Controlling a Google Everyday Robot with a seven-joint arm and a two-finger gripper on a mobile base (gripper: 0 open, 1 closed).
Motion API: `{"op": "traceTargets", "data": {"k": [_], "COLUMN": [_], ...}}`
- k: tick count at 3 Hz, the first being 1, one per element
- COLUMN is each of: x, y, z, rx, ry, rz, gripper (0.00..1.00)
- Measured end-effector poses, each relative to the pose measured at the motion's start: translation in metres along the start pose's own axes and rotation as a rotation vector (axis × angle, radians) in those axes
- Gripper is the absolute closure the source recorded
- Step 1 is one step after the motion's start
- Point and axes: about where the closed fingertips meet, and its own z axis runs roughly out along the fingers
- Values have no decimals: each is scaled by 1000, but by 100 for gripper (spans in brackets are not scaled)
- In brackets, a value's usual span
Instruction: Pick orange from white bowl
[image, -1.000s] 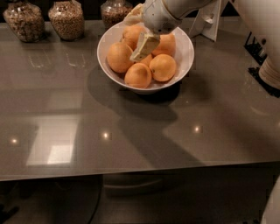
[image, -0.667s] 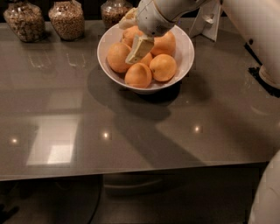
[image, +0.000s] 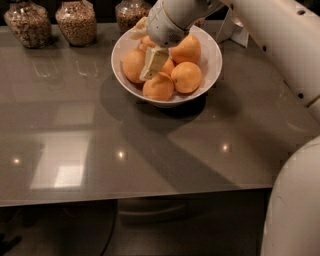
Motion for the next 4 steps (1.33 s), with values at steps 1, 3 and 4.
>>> {"op": "traceTargets", "data": {"k": [1, 3, 4], "x": [3, 6, 12], "y": [-2, -9, -8], "z": [12, 35, 46], "rx": [-21, -58, -83], "ry": [12, 36, 62], "rz": [3, 5, 9], "gripper": [30, 30, 29]}}
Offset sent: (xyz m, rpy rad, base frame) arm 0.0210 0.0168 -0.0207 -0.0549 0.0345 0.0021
